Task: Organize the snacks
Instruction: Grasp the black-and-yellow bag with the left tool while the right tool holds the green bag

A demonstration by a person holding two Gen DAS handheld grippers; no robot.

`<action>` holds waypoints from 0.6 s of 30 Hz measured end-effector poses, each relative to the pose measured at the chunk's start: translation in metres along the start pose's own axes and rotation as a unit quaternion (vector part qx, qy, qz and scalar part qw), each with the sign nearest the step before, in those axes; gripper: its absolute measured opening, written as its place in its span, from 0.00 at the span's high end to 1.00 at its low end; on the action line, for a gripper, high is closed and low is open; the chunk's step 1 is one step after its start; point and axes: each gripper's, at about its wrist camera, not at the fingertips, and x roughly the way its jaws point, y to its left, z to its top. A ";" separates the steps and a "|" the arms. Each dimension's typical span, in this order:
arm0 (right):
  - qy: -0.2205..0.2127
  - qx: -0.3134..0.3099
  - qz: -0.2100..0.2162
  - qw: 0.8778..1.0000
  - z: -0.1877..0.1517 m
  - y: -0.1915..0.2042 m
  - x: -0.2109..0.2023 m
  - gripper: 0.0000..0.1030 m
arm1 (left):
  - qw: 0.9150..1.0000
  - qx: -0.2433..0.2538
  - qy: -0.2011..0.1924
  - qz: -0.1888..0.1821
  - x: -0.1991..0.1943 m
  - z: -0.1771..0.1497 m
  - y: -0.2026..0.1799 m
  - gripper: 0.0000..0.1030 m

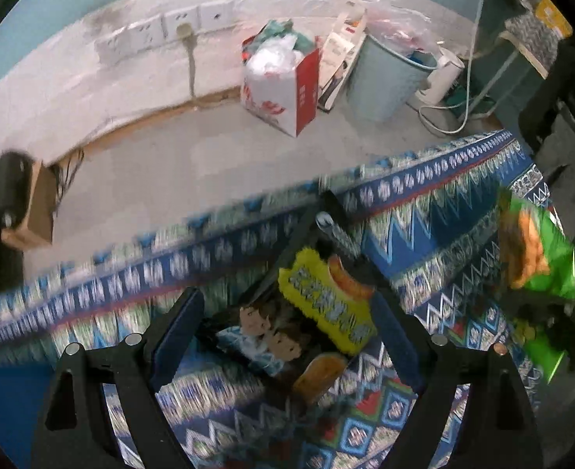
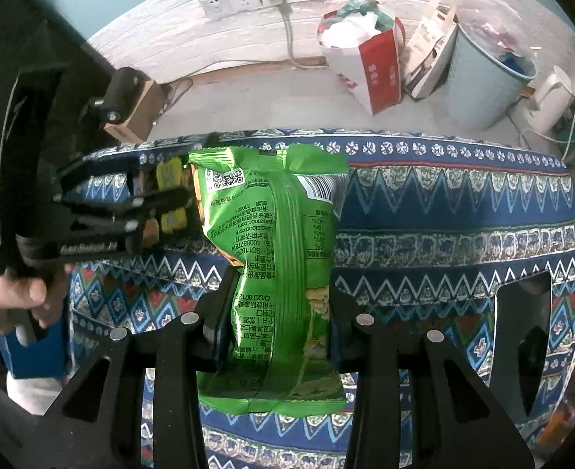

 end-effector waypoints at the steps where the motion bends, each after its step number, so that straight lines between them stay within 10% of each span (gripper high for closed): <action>1: -0.001 0.002 0.000 1.000 0.000 -0.001 -0.001 0.64 | 1.000 -0.009 0.006 -0.005 0.000 -0.007 0.001 0.14; 18: -0.016 0.002 0.003 1.000 -0.007 -0.006 -0.018 0.63 | 0.998 -0.057 0.017 -0.003 -0.003 -0.027 -0.015 0.11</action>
